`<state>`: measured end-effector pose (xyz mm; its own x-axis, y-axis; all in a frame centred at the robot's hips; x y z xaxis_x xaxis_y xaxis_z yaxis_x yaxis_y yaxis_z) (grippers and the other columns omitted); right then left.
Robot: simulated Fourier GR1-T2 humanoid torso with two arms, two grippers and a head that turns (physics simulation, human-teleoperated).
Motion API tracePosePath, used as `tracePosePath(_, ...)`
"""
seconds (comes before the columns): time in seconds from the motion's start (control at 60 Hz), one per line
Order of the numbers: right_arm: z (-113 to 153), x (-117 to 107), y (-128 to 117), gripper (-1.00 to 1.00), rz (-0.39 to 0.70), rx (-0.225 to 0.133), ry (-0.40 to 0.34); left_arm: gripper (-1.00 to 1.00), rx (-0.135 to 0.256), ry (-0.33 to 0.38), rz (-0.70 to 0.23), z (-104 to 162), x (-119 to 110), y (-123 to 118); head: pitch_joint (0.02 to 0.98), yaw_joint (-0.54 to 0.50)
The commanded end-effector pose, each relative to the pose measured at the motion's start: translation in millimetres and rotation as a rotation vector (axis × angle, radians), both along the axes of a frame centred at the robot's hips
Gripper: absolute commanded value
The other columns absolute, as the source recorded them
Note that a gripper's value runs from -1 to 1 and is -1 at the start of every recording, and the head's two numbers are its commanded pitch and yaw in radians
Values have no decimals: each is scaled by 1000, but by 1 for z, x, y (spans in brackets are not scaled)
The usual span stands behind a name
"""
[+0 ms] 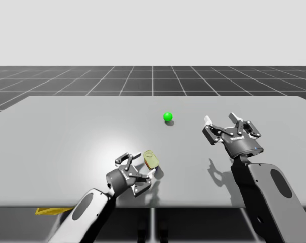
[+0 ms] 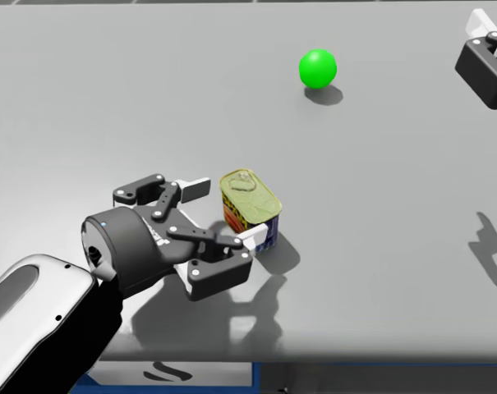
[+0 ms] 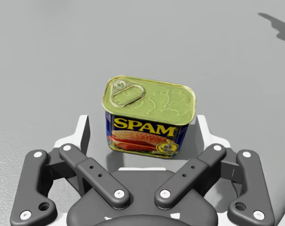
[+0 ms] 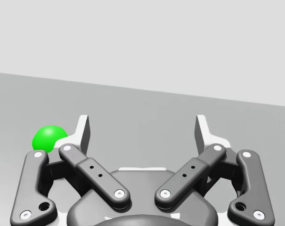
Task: Watch the red light. When it turns green, pick up the object.
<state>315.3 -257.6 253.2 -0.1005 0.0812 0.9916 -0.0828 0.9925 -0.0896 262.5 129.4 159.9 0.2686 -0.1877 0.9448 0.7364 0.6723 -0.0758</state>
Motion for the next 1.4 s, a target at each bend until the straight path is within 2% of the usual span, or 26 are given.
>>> tracePosePath(0.017,1,0,-1,-1000,-1,3,0,-1000,13,13,26,-8,16,-10,882,14)
tracePosePath(0.233,2,-1,-2,-1000,-2,4,-3,-1000,15,34,41,-12,27,-20,886,12)
tracePosePath(0.367,3,-1,-2,-1000,-1,4,-6,-1000,30,31,54,-17,30,-27,883,13)
tracePosePath(0.517,3,-1,-2,-1000,-1,5,-7,-1000,15,45,56,-18,30,-29,879,12)
tracePosePath(0.533,3,-1,-2,-1000,-1,4,-8,-765,16,38,56,-19,29,-29,879,12)
tracePosePath(0.567,3,-1,-2,-1000,-2,4,-9,-31,14,35,56,-20,29,-28,878,12)
tracePosePath(0.583,3,-1,-2,-1000,-3,4,-9,915,13,35,54,-20,28,-28,878,11)
tracePosePath(0.617,3,-1,-3,-1000,-4,4,-10,992,14,34,49,-21,27,-28,877,11)
tracePosePath(0.767,4,-2,-3,-1000,-3,5,-11,1000,23,30,22,-23,24,-28,838,11)
tracePosePath(1.083,3,-1,-3,-1000,-8,4,-16,1000,34,28,-2,-28,23,-29,532,6)
tracePosePath(1.167,3,-1,-3,-1000,-8,3,-16,1000,36,26,-5,-29,22,-30,482,6)
tracePosePath(1.267,3,-2,-3,-1000,-8,5,-17,1000,34,21,-8,-29,21,-30,448,8)
tracePosePath(1.4,1,-1,-3,-1000,-9,6,-10,1000,-1,2,2,-13,18,-32,436,14)
